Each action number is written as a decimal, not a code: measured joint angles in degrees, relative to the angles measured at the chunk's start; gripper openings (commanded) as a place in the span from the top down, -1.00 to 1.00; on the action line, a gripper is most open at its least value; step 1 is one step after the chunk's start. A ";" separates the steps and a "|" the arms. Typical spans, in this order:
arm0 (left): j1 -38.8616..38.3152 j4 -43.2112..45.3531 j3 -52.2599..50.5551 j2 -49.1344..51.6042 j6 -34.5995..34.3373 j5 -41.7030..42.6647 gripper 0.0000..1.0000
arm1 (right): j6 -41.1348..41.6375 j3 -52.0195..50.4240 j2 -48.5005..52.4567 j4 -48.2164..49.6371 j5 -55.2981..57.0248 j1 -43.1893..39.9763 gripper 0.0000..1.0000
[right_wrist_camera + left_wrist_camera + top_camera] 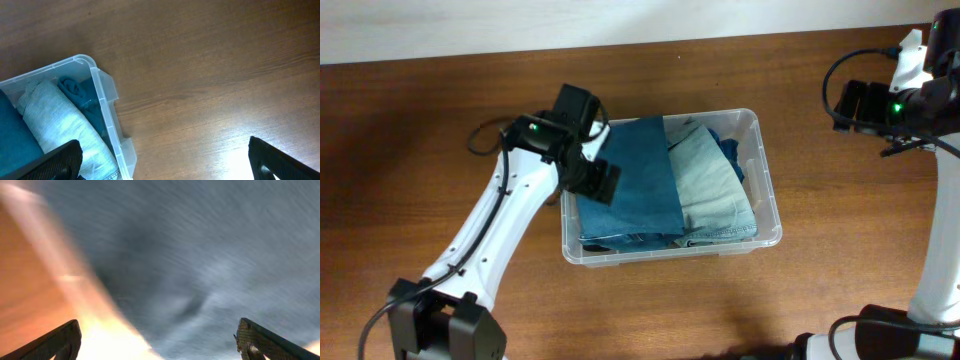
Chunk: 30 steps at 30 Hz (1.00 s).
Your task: Pack container
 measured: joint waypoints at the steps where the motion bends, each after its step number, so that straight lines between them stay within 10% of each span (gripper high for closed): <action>1: 0.04 -0.04 1.99 0.04 0.02 -2.27 -0.98 | -0.02 0.00 0.00 -0.04 -0.04 0.00 -0.97; 2: 0.04 0.61 4.92 0.26 0.02 -3.85 -0.93 | 0.04 0.00 0.00 -0.07 -0.15 0.00 -0.97; 5: 0.04 6.97 13.66 0.22 0.02 -6.80 0.40 | -0.02 0.00 0.00 -0.11 -0.22 0.00 -0.97; 7: 0.02 13.16 17.27 -0.07 -0.02 -7.50 0.65 | 0.02 0.00 0.00 -0.07 -0.22 0.00 -0.97; 14: -0.17 15.87 18.23 5.20 0.24 -0.07 0.98 | -0.02 0.00 0.00 -0.11 -0.22 0.00 -0.97; 27: -1.51 1.31 20.74 27.15 -0.02 12.85 0.99 | 0.00 0.00 0.00 -0.11 -0.55 0.00 -0.97; 29: -1.33 -0.39 22.32 27.04 0.00 12.02 0.86 | -0.39 0.00 0.00 -0.13 -1.68 0.02 -0.97; 30: -1.18 -1.33 23.34 26.73 0.00 11.28 0.48 | -0.72 0.00 0.00 -0.28 -2.25 0.11 -0.97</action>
